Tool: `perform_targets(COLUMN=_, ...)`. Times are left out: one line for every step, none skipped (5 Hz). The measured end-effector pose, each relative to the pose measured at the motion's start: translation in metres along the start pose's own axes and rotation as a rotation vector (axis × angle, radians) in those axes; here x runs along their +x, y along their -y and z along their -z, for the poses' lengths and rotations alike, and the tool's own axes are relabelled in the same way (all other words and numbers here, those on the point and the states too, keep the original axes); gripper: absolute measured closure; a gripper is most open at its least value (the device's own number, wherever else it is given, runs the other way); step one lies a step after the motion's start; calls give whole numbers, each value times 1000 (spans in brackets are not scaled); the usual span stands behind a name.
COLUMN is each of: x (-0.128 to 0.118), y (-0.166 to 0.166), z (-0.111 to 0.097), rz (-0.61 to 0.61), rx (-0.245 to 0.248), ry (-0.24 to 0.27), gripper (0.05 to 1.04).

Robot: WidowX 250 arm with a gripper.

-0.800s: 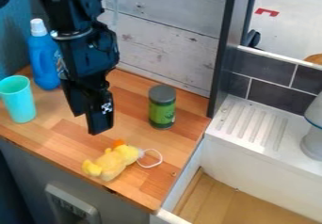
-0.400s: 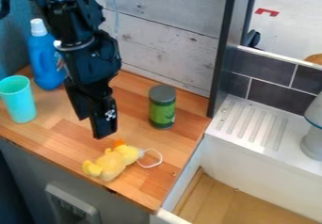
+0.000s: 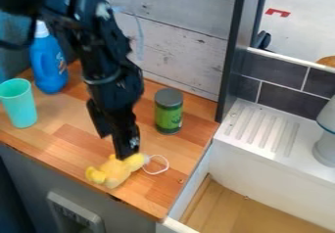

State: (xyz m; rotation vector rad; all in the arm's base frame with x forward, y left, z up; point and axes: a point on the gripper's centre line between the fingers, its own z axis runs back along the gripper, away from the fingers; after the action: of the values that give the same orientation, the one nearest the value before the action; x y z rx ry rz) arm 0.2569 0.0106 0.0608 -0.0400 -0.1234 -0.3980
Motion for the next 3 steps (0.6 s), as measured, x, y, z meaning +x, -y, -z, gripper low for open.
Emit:
perform_targets(x=-6, y=0, z=23, rz=-27, rx=-9, ry=-82, gripper=83)
perform_targets(x=-6, y=-1, z=36, rz=-51, rx=13, ry=-139, gripper=83)
perform_targets(x=-12, y=-6, z=53, rz=-109, rx=45, ry=-224, gripper=141)
